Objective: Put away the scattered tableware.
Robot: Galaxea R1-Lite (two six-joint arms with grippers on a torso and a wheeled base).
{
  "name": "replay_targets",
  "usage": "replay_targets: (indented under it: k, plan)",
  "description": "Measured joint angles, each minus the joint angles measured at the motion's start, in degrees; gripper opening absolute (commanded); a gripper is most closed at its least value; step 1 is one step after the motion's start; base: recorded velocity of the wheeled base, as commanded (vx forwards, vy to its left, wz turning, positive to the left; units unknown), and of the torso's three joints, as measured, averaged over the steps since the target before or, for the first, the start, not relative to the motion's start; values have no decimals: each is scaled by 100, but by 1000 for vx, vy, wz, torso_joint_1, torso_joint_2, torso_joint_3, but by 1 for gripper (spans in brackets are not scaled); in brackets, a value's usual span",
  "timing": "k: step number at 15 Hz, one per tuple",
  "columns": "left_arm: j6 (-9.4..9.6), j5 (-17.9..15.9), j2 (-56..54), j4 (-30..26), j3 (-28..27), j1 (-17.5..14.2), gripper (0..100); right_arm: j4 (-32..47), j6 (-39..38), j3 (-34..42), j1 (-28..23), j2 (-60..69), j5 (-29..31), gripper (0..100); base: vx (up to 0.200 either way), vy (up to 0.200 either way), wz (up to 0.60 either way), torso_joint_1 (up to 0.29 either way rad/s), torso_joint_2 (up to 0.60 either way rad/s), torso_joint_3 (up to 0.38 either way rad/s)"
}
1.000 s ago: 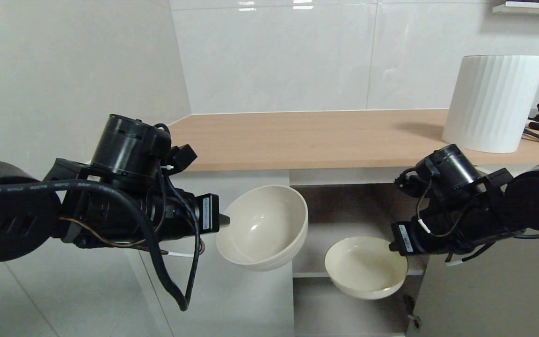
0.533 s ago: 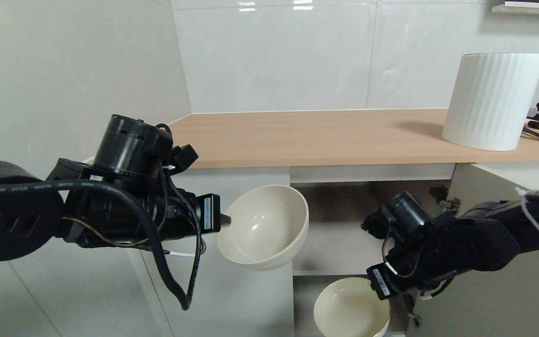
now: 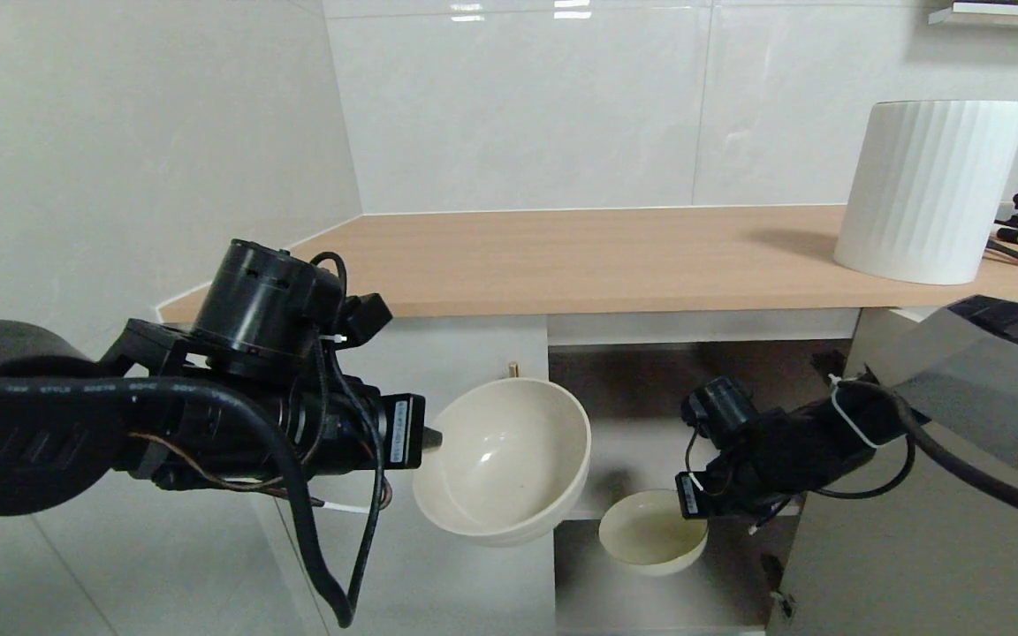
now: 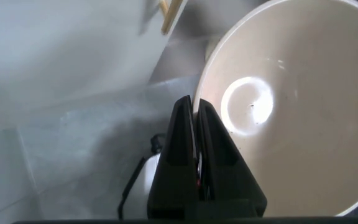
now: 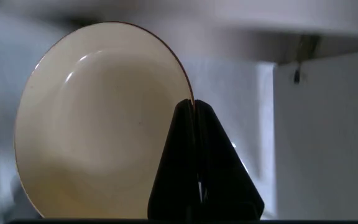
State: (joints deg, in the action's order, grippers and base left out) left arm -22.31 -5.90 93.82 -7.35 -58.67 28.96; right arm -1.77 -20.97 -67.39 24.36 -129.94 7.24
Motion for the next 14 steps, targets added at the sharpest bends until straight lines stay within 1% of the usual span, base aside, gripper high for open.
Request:
replay_targets:
  k: [1,3,4,6,12,14]
  plan:
    - [17,0,4,7,40,59,0,-96,-156,-166,-93,-167,50,0,0,0,0,0,0,0]
    - [118,2,6,7,93,122,0,-228,-383,-499,-267,-482,310,0,0,0,0,0,0,0]
    - [135,7,9,5,110,138,0,-235,-456,-669,-317,-639,463,0,0,0,0,0,0,0]
    - [140,7,9,10,123,144,0,-241,-728,-1128,-380,-1014,956,0,0,0,0,0,0,0]
    - [140,10,12,5,129,154,0,-244,-818,-1930,-553,-1764,1538,0,0,0,0,0,0,0]
    - [140,10,23,5,129,149,0,-244,-816,-2098,-562,-1904,1618,0,0,0,0,0,0,0]
